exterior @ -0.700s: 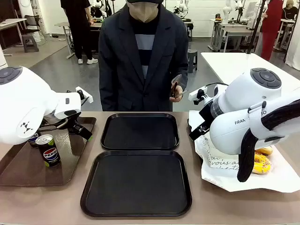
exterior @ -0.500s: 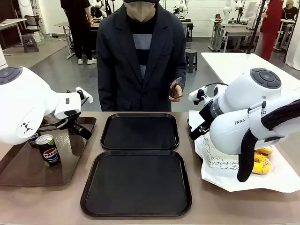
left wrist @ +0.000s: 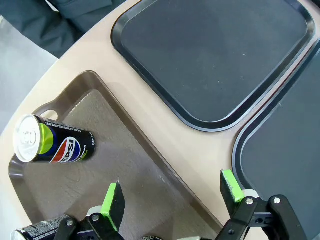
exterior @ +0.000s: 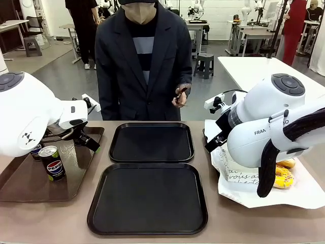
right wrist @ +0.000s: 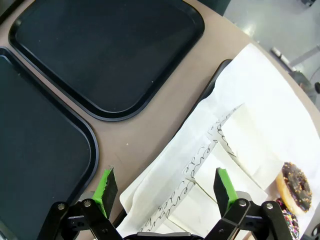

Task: Set up donuts and drinks on trays.
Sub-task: Pick up one Pepsi coke and place it on the Flat Tray.

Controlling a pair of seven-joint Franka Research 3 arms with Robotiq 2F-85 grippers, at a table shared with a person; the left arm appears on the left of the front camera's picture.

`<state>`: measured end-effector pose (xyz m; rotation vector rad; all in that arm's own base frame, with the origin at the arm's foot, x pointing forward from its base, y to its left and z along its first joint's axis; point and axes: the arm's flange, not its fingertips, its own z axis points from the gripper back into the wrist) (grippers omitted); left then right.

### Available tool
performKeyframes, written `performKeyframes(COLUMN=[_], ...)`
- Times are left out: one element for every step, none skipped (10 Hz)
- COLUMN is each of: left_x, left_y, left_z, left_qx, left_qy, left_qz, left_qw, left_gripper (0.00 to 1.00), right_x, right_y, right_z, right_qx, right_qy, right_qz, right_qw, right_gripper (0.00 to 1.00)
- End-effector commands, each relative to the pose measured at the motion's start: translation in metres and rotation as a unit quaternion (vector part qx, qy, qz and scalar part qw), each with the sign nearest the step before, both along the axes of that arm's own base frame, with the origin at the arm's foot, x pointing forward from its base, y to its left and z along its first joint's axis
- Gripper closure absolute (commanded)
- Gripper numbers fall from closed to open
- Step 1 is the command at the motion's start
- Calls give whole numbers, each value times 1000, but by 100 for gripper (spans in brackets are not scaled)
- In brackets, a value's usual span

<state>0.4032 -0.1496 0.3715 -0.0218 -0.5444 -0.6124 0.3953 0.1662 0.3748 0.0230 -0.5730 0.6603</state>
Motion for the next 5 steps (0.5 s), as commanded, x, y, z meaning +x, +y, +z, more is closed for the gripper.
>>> performKeyframes(left_x=[0, 0, 0, 0, 0], left_y=[0, 0, 0, 0, 0], left_z=[0, 0, 0, 0, 0], left_qx=[0, 0, 0, 0, 0], left_qy=[0, 0, 0, 0, 0], left_qz=[0, 0, 0, 0, 0], left_qw=[1000, 1000, 1000, 1000, 1000], left_gripper=[0, 0, 0, 0, 0], right_x=[0, 0, 0, 0, 0], right_y=[0, 0, 0, 0, 0], right_z=[0, 0, 0, 0, 0], right_qx=[0, 0, 0, 0, 0], right_qy=[0, 0, 0, 0, 0], right_qz=[0, 0, 0, 0, 0], right_qw=[1000, 1000, 1000, 1000, 1000], right_gripper=[0, 0, 0, 0, 0])
